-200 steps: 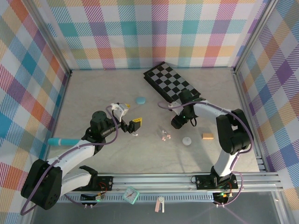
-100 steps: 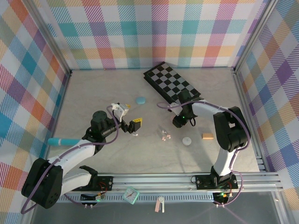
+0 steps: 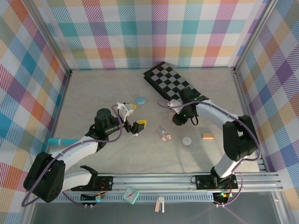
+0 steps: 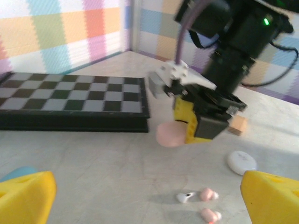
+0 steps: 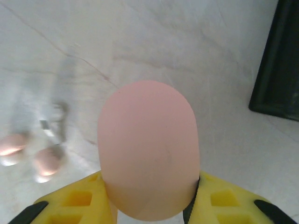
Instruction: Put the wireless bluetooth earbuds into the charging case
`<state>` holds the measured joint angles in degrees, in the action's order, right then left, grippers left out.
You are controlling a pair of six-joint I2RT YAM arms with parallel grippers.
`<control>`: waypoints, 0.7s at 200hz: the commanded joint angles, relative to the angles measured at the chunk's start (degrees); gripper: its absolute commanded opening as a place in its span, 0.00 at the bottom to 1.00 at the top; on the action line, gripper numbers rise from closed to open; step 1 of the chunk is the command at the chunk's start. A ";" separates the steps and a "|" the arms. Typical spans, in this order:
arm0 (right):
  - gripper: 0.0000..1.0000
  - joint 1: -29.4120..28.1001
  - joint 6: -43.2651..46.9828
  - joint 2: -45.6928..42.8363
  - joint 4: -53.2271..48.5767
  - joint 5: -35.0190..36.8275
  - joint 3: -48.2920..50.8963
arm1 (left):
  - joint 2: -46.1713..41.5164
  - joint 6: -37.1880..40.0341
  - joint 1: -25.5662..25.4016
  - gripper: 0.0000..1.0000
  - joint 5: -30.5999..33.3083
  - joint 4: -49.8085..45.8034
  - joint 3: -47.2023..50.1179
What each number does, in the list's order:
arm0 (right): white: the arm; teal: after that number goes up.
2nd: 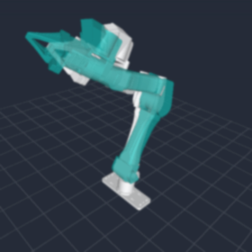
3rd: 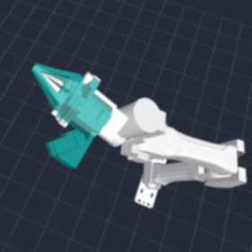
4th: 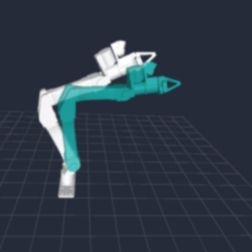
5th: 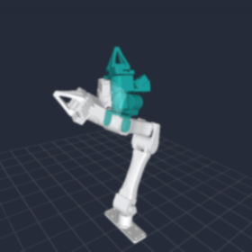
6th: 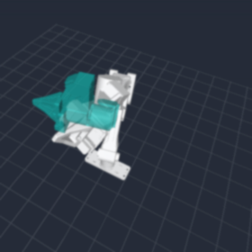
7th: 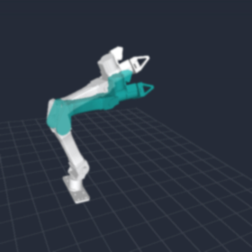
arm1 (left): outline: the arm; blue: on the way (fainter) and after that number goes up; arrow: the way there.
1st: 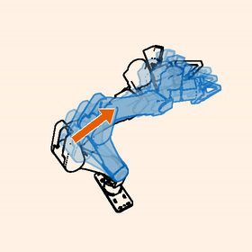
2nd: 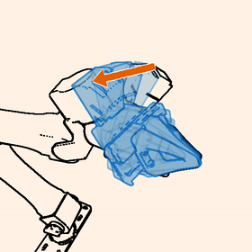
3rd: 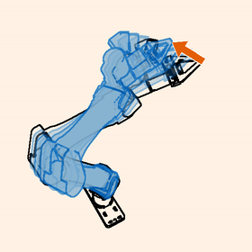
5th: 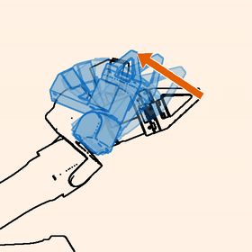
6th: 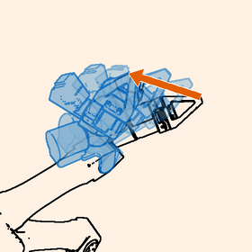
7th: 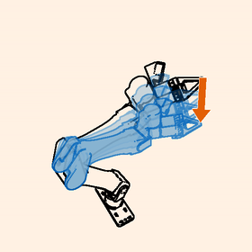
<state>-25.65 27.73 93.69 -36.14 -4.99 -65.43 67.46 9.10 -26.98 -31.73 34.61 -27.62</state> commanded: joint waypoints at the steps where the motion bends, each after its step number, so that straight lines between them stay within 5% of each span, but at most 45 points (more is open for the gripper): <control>1: 0.35 -2.51 0.71 -5.16 -5.69 -3.94 -3.35 | 1.49 3.77 -2.33 1.00 -6.81 0.00 -3.71; 59: 0.30 -6.96 5.23 -13.00 -17.08 -17.09 -10.76 | 5.42 2.76 -2.90 0.90 -20.23 -1.18 -8.00; 140: 0.32 -12.48 11.24 -13.16 -19.03 -19.01 -17.63 | 8.37 2.23 -4.35 0.76 -27.70 -3.67 -12.42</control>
<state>-37.98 35.94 80.03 -53.39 -21.82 -80.34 75.81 10.96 -30.37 -54.28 32.34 -37.74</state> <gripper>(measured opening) 0.335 0.799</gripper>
